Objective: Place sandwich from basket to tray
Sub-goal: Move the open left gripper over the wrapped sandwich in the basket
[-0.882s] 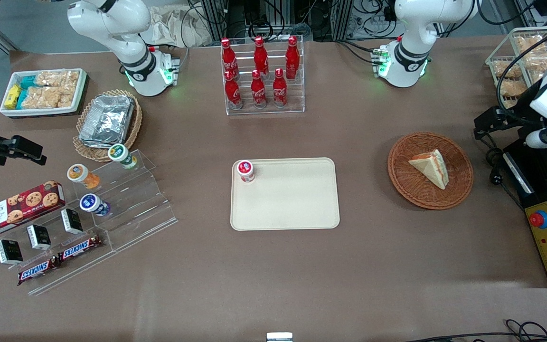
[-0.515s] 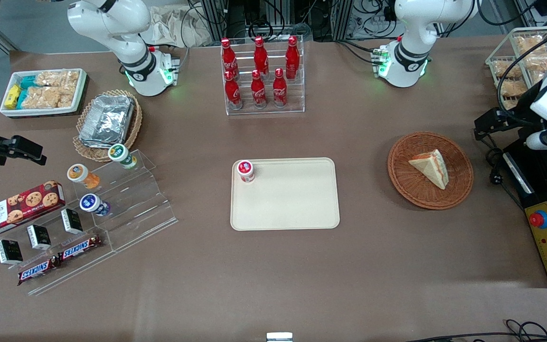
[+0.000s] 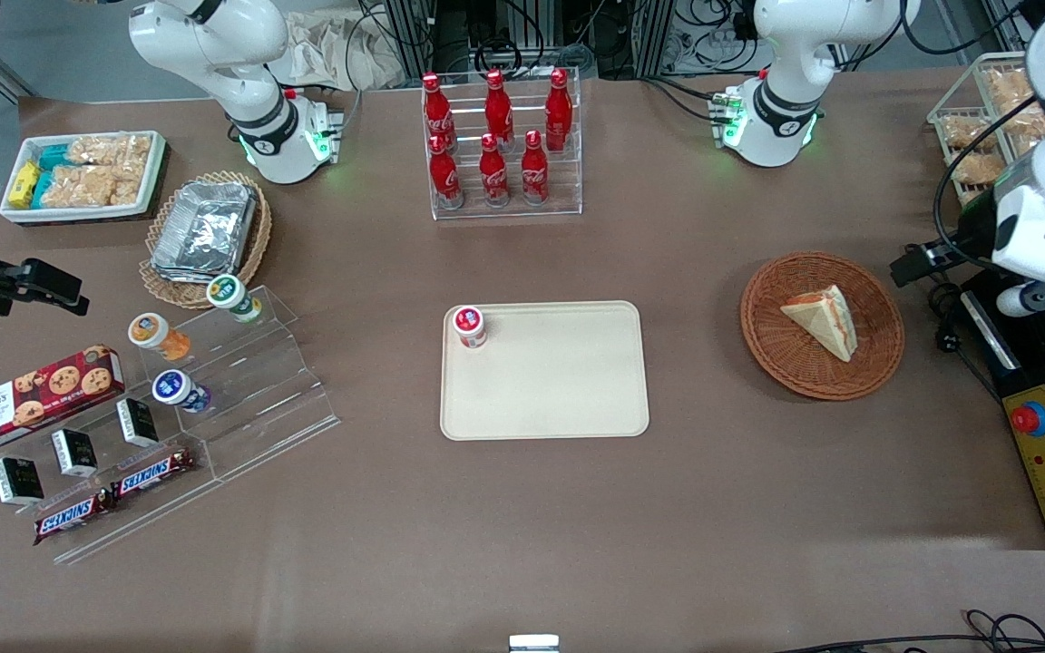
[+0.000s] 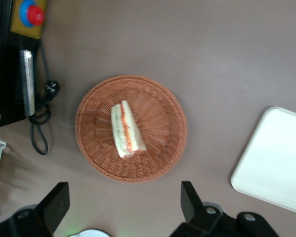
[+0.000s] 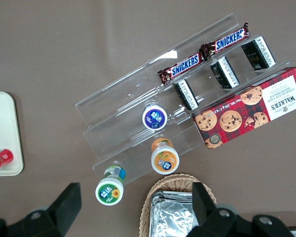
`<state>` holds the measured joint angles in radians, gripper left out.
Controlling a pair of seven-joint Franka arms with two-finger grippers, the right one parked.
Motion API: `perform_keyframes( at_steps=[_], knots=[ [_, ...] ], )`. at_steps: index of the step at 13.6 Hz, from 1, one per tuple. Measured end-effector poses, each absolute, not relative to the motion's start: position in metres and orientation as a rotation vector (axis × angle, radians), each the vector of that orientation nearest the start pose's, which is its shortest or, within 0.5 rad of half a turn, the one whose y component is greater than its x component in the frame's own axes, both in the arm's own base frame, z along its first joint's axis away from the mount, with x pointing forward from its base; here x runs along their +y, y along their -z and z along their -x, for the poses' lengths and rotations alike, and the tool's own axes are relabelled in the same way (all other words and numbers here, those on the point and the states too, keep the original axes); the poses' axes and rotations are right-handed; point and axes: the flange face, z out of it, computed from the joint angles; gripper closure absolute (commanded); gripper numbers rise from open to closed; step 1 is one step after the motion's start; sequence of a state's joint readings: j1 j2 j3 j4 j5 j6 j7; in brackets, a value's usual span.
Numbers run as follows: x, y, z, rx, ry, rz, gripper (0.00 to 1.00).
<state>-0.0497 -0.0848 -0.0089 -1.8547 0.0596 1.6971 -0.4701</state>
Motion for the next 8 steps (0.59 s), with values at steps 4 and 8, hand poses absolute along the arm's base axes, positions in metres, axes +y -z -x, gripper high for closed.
perform_keyframes(
  at_steps=[4,8],
  knots=[
    [-0.024,-0.472,-0.486,-0.824,-0.037,2.941,0.00],
    [-0.023,-0.416,-0.468,-0.935,-0.069,2.900,0.00]
  ],
)
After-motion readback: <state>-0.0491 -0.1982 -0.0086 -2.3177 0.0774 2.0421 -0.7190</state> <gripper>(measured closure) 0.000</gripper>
